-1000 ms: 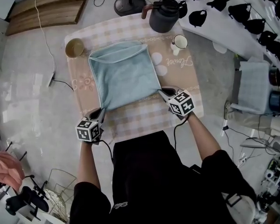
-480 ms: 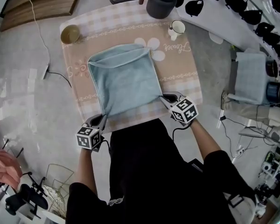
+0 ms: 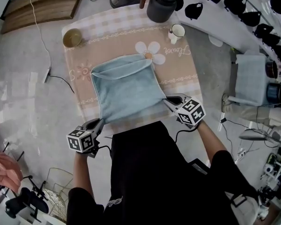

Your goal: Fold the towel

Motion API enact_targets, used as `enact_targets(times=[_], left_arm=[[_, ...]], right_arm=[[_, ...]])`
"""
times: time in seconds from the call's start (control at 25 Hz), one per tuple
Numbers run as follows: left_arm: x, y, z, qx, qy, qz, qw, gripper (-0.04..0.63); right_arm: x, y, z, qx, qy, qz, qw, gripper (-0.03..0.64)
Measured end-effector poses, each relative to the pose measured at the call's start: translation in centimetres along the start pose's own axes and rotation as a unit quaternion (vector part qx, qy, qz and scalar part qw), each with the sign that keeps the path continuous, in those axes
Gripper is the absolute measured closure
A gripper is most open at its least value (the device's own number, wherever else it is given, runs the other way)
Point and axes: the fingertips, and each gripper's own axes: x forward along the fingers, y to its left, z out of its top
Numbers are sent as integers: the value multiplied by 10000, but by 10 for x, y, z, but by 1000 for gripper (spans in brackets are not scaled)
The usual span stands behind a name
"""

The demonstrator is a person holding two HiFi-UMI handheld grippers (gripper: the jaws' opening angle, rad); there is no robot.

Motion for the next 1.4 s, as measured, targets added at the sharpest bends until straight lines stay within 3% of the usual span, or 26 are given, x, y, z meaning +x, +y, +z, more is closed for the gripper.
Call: enact_targets(times=[0.16, 0.36, 0.56, 0.72, 0.84, 0.92, 0.96, 1.12, 1.28, 1.4], left_arm=[[0, 29, 68, -263, -404, 341, 9983, 572], [3, 62, 147, -239, -763, 792, 9936, 572], [21, 91, 191, -172, -670, 1175, 9907, 572], [35, 105, 202, -101, -585, 1269, 9901, 572], [39, 106, 214, -201, -874, 1205, 9887, 561], [36, 103, 221, -179, -1167, 1248, 9851, 442], [32, 102, 222, -125, -1288, 1358, 9822, 377], [22, 87, 207, 275, -1404, 1691, 9752, 357], [31, 40, 179, 931, -1153, 1350, 9797, 357], [42, 4, 164, 1460, -1029, 1142, 9773, 357]], right_arm=[[7, -25, 67, -133, -215, -91, 9996, 592], [26, -63, 144, -98, -384, -211, 9990, 592], [55, -88, 168, -82, -237, -283, 9993, 593], [64, -100, 166, 14, -208, -297, 9993, 592], [67, -113, 168, 58, -256, -475, 9985, 578], [66, -117, 172, -98, -374, -616, 9974, 438], [64, -115, 175, -204, -463, -634, 9967, 417], [53, -96, 175, -542, -608, -511, 9954, 411], [38, -74, 167, -668, -608, -581, 9942, 411], [23, -59, 163, -711, -667, -692, 9928, 411]])
